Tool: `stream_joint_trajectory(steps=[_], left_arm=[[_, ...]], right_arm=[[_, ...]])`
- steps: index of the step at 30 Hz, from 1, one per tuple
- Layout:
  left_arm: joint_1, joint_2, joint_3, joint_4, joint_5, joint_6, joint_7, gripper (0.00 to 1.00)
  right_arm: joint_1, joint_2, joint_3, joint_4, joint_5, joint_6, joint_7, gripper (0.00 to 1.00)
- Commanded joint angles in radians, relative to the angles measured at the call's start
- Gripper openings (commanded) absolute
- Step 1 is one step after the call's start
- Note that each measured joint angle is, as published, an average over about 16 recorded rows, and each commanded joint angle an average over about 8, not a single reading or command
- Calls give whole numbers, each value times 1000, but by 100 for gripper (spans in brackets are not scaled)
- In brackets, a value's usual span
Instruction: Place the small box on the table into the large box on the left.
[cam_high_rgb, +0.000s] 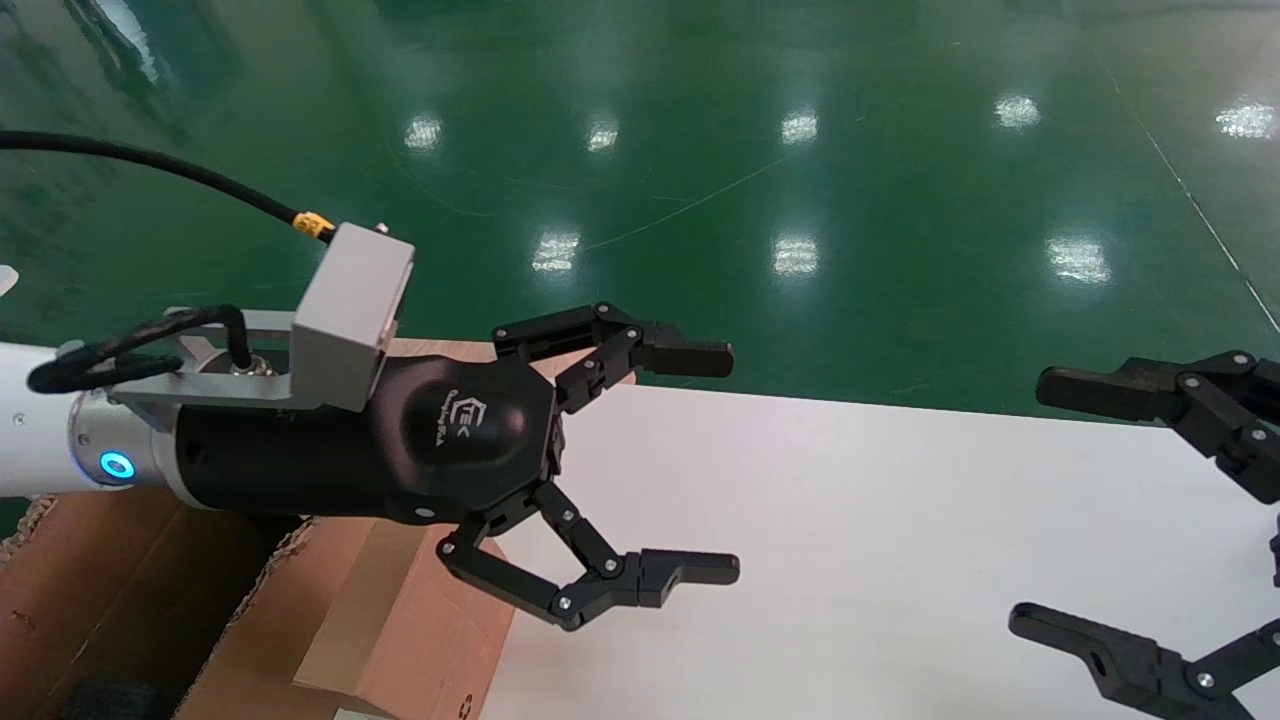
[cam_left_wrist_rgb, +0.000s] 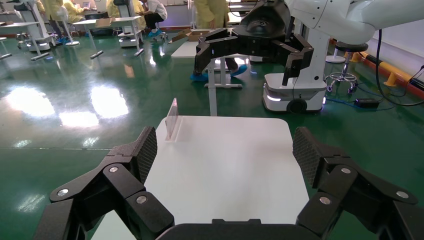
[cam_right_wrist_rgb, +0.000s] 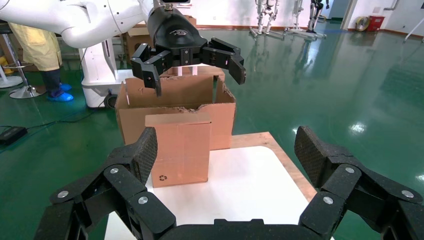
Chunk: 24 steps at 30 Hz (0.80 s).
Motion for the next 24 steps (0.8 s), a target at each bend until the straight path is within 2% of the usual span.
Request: stream_joint_trajectory(steps=[1, 5, 7, 12, 19, 24], left_arm=[[0, 0, 0, 0, 0, 0, 0, 100], [-1, -2, 1, -1, 5, 0, 2, 100], [-5, -8, 3, -4, 19, -1, 4, 100], [-49, -53, 23, -28, 129, -17, -6, 100], [-180, -107, 72, -56, 349, -43, -78, 100], [-253, -111, 93, -62, 425, -30, -100, 100]], right_arm=[[0, 0, 0, 0, 0, 0, 0, 59], [0, 0, 0, 0, 0, 0, 0, 9], [0, 0, 0, 0, 0, 0, 0, 0], [1, 0, -1, -1, 0, 0, -1, 0], [1, 0, -1, -1, 1, 0, -1, 0], [1, 0, -2, -1, 1, 0, -1, 0]])
